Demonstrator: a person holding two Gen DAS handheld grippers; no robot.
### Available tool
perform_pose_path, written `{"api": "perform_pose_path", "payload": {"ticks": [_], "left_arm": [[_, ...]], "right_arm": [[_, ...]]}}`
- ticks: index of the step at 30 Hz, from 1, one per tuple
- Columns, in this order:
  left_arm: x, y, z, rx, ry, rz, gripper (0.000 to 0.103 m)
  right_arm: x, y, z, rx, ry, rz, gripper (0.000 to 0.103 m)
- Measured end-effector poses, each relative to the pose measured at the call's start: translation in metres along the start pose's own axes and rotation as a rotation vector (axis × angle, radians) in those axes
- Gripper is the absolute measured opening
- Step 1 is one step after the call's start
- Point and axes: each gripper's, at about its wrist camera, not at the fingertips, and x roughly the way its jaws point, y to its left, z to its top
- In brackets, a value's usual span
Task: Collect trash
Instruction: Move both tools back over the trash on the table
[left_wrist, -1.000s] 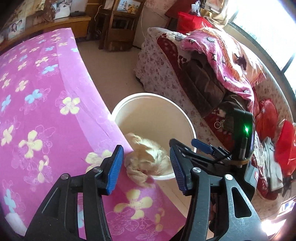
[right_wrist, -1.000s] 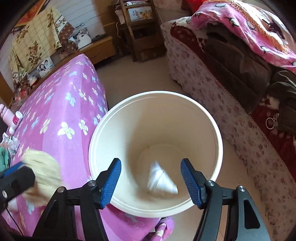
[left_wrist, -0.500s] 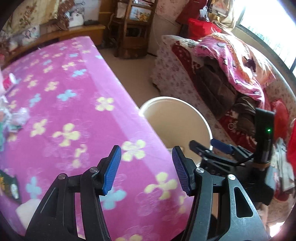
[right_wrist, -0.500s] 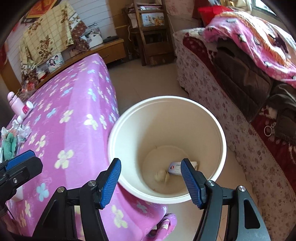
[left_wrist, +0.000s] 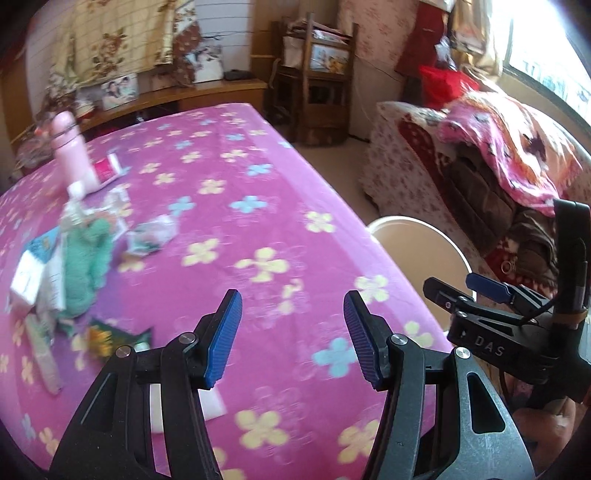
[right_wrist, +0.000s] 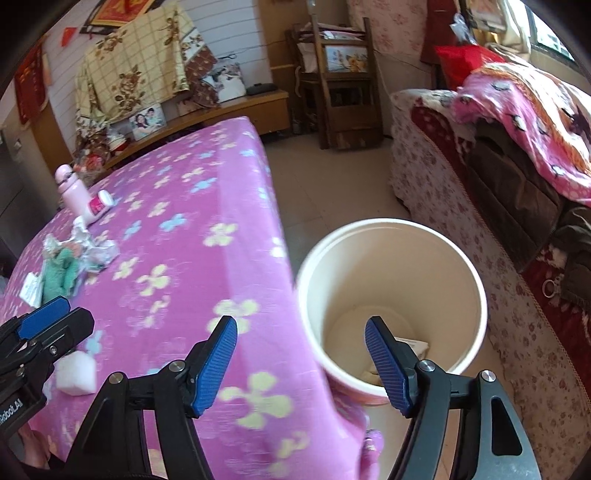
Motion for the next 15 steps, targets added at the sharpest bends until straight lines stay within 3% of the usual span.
{"api": "perform_pose_path", "payload": {"ticks": [15], "left_arm": [[-0.049, 0.095, -0.031, -0.104, -0.027, 0.125, 0.056]], "right_arm": [[-0.01, 0.101, -0.008, -0.143, 0.001, 0.127, 0.071]]}}
